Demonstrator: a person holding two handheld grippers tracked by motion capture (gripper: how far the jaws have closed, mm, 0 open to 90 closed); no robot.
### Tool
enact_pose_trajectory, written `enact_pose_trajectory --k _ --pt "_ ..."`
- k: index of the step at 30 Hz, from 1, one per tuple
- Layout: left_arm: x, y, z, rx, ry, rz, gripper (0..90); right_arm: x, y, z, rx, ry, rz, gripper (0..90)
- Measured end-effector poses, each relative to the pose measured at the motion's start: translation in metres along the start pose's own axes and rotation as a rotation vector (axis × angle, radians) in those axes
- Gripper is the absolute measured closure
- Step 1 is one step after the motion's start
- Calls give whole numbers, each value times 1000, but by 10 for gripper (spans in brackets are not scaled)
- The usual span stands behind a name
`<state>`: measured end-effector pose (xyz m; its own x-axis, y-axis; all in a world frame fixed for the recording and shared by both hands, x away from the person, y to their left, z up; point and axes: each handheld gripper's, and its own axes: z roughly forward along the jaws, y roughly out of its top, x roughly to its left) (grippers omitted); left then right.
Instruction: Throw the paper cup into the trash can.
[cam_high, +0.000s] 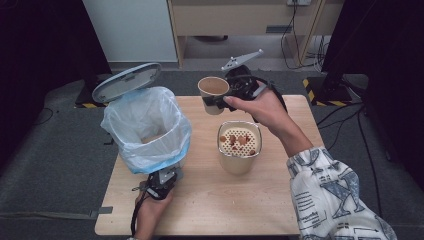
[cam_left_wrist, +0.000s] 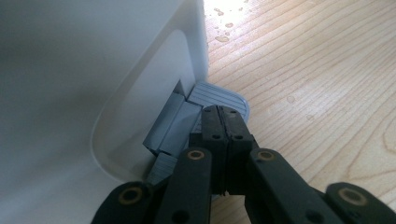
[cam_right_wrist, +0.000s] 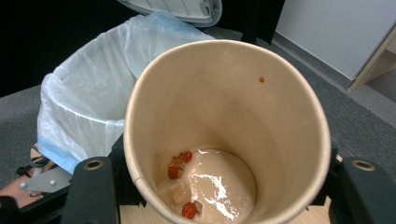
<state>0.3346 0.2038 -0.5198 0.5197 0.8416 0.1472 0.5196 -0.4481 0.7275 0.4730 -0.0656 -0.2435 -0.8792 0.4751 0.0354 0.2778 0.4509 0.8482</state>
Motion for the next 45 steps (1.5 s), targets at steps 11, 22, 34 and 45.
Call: enact_pose_trajectory --k 11,22,34,45 --pt "-1 -1 0 -2 6 -22 885 11 20 5 -14 19 -17 354" --pt "-2 -1 0 -3 9 -31 885 23 30 26 -1 43 -32 352" --pt "-2 -1 0 -3 9 -34 885 35 34 54 -19 97 -18 349" --pt "-2 -1 0 -4 8 -39 885 49 38 77 -29 132 -29 346"
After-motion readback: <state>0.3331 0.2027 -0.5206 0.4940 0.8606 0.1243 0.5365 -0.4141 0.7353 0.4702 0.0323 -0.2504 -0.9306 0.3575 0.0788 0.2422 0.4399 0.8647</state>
